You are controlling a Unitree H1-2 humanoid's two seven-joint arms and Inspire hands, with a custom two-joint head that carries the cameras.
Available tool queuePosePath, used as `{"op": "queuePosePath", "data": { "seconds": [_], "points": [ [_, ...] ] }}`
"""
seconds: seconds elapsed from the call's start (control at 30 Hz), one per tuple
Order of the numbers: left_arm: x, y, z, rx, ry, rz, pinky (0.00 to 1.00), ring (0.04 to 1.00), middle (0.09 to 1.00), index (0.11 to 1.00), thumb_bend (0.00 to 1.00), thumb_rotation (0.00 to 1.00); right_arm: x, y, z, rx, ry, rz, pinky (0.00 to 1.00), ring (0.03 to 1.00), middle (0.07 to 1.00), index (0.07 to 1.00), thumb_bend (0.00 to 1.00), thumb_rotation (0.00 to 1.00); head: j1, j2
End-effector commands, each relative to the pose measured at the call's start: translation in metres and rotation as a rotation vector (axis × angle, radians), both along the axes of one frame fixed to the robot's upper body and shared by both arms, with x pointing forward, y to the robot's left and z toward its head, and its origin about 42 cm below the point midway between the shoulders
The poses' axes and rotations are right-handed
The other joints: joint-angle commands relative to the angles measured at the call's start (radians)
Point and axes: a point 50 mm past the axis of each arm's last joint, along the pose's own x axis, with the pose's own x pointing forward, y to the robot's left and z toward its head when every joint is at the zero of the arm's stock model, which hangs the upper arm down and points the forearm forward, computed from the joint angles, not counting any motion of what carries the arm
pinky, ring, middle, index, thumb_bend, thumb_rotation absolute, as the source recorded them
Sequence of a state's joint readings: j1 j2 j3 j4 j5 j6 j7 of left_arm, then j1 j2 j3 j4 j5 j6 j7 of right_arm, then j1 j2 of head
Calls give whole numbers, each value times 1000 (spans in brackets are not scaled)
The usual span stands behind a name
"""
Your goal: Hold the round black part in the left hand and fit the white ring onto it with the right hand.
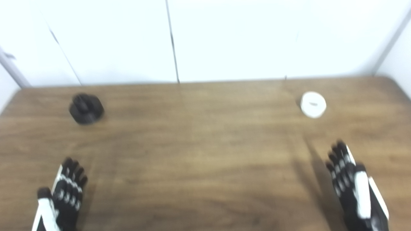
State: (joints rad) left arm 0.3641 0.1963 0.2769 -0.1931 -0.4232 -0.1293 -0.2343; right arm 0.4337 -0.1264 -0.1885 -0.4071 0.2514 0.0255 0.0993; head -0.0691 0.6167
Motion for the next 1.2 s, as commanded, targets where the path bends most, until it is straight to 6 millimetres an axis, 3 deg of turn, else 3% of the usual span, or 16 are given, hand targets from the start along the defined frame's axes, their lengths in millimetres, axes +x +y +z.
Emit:
{"op": "queuePosePath", "data": {
  "seconds": [0.0,0.7,1.17],
  "points": [
    [3,2,9,57,-43,-4,1000,1000,1000,1000,689,1000,4,-5,12,-26,-74,12,1000,1000,1000,1000,613,1000,6,-2],
    [-2,-7,11,121,-35,20,1000,1000,1000,1000,720,1000,3,-12,12,-24,-68,9,1000,1000,1000,1000,595,1000,32,12],
    [-3,-22,11,131,-31,30,1000,1000,1000,1000,721,1000,1,-22,12,-33,-58,9,1000,1000,1000,1000,607,1000,143,-10]
  ]
}}
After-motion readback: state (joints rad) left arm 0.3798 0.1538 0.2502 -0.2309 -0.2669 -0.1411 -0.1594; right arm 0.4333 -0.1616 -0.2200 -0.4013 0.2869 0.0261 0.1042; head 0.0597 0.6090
